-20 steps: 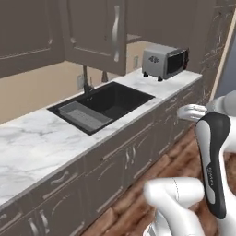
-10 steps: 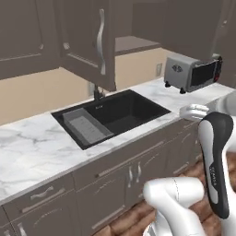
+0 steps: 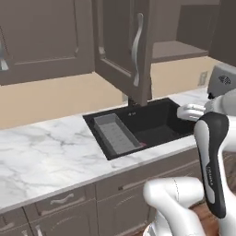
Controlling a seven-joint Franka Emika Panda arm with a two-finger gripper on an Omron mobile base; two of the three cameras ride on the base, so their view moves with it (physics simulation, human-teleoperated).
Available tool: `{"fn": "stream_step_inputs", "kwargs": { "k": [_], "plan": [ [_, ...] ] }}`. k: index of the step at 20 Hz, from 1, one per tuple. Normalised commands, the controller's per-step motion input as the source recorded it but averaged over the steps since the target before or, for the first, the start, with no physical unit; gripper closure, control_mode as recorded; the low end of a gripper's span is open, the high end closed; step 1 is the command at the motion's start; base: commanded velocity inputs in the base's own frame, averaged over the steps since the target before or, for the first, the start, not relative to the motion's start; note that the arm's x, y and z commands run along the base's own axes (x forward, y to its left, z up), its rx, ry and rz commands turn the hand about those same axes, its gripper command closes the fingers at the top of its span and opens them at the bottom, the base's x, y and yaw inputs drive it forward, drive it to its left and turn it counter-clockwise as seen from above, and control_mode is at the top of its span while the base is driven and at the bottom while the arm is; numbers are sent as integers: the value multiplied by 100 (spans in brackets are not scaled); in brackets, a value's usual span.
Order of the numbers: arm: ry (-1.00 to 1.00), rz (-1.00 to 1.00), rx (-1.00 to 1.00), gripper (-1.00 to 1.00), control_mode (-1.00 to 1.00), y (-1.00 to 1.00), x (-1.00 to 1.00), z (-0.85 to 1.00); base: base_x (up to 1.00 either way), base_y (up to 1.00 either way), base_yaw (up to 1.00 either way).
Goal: Pick up the bowls from the cabinet and place each bowl in front of a stool on the dining counter.
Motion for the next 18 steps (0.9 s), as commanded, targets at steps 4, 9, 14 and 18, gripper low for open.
{"fn": "stream_step_inputs", "kwargs": {
  "k": [4,9,14,18],
  "plan": [
    [0,0,0,-100,100,0,0,0,2,-72,33],
    [0,0,0,-100,100,0,0,0,5,-58,33],
    [0,0,0,-100,100,0,0,0,69,3,25],
    [0,0,0,-100,100,0,0,0,71,3,22]
  ]
}}
